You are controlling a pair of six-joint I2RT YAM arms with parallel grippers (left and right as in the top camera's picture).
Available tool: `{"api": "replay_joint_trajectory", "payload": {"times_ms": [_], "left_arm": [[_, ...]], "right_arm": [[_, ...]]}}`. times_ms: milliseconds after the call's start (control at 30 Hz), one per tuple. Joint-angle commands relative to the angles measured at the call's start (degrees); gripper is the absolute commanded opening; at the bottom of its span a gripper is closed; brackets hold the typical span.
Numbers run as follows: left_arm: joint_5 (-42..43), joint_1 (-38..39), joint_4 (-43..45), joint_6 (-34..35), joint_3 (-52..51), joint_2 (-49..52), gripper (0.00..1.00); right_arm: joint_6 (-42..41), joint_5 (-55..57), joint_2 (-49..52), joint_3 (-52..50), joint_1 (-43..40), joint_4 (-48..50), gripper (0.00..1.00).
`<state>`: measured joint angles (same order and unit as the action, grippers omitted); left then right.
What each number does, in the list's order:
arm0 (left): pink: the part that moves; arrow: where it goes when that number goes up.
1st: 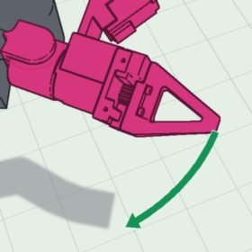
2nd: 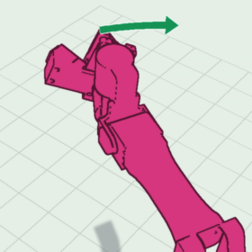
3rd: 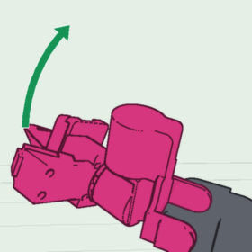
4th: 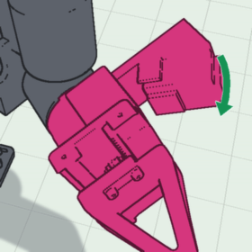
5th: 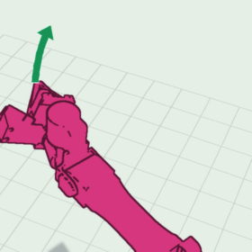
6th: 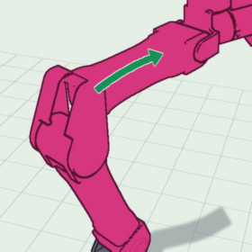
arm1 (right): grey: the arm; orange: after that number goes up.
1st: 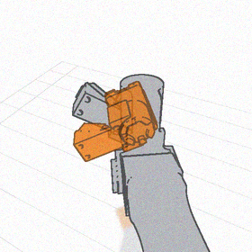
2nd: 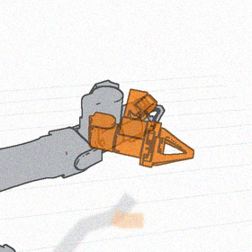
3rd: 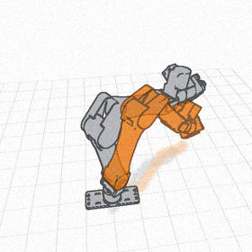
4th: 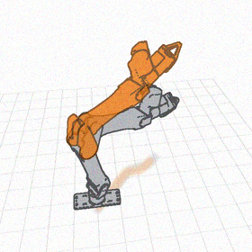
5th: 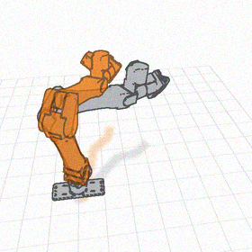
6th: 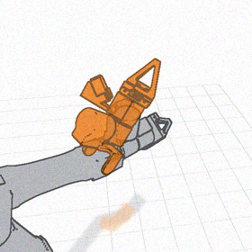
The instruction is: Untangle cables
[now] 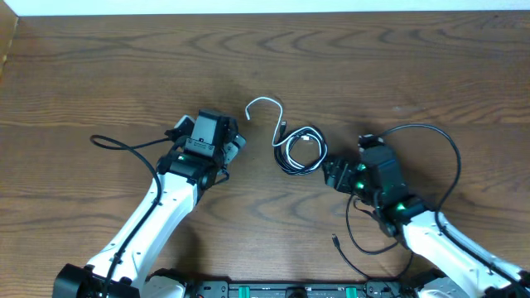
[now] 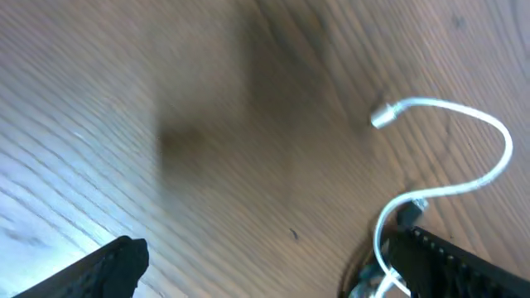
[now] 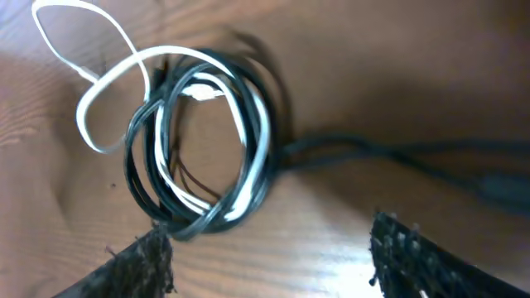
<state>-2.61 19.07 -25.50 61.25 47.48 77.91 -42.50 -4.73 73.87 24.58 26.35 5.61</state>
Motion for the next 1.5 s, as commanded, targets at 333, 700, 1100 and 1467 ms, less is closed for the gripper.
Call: {"api": "replay_joint_trajectory", "payload": {"times_ms": [333,700,1100,1467], "left_arm": [[4.98,1.16,-3.67,-3.8,0.31,-0.04,0.97],[5.01,1.4,-5.68,-3.8,0.31,-0.04,0.98],[4.98,4.55,-5.75,-3.8,0.31,-0.04,0.97],[5.22,4.55,-5.81,-3.8,0.31,-0.04,0.97]], "right_arm": [[-3.41,16.83,22.12,16.76,8.98,-5.62,0.8],[-9.35,18.69,30.36,27.98,11.37,-18.58,0.03],[-28.46,14.64,21.66,29.97,10.75,-39.3,0.01],[-22.93,12.13,9.01,29.97,10.86,-43.1,0.53]]}}
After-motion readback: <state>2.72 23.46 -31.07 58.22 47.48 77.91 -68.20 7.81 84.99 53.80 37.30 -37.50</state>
